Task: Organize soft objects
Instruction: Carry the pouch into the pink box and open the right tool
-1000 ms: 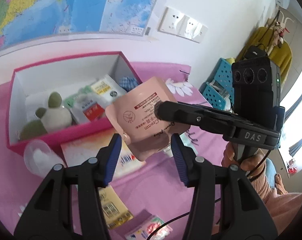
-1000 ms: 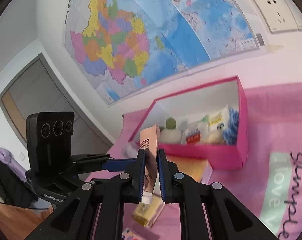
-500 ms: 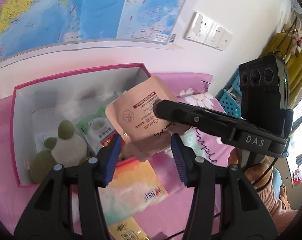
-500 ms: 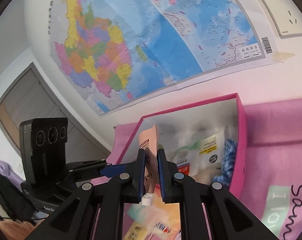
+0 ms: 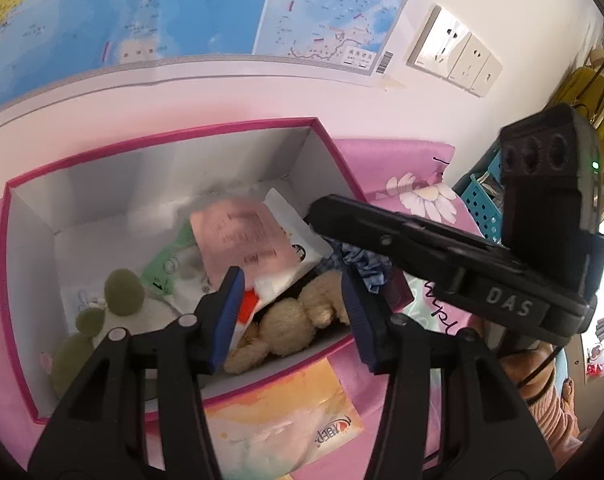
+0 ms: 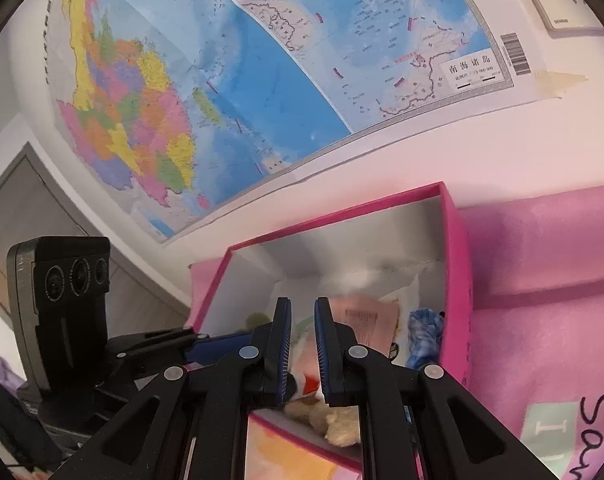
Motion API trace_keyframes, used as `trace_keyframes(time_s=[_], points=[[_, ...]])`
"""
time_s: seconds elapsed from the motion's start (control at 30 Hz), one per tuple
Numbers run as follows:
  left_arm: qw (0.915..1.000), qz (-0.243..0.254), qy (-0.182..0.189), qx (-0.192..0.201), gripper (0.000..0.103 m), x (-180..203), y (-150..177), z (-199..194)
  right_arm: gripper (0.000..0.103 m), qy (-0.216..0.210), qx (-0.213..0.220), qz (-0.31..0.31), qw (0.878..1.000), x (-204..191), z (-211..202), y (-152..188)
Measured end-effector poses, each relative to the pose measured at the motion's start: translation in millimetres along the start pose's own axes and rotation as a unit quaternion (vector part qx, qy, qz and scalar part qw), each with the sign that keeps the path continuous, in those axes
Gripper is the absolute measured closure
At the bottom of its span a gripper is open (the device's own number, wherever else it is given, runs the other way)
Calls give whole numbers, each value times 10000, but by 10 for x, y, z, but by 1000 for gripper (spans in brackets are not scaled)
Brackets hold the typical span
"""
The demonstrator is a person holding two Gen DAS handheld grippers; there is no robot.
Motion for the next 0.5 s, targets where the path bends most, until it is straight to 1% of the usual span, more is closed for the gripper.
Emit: trace_keyframes(time_s=[0.1,0.17,0.23,0.27,0.33,0.4,0.5], points=[[10000,2,52,81,51,-48,57,-52,89,154,56,-148,9998,-46,-73,17],[9997,81,58,210,51,-61,106,-127,88,238,52,-224,9995,-63,-117,42],[9993,137,100,319,51,-80,159,-230,86,238,42,-255,9994,-80,-160,75],[9989,173,138,406,51,-82,196,-302,82,239,51,-257,9994,-87,-186,95],[9981,217,206,547,51,-85,272,-435,80,222,74,-284,9993,-117,-246,133],[9967,274,381,659,51,-74,375,-594,78,156,118,-311,9993,-161,-330,183],[9945,370,433,876,51,-73,518,-814,72,66,178,-381,9991,-249,-459,249]])
Point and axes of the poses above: each gripper's, at about its wrist camera, not at the fingertips, and z roughly the way its jaws point, x to its right, y to its underside, the point moved 5 cm from there along z, roughly the way its jaws point, and after that the axes turned 10 degrees about -z, right-handed, at the moved point
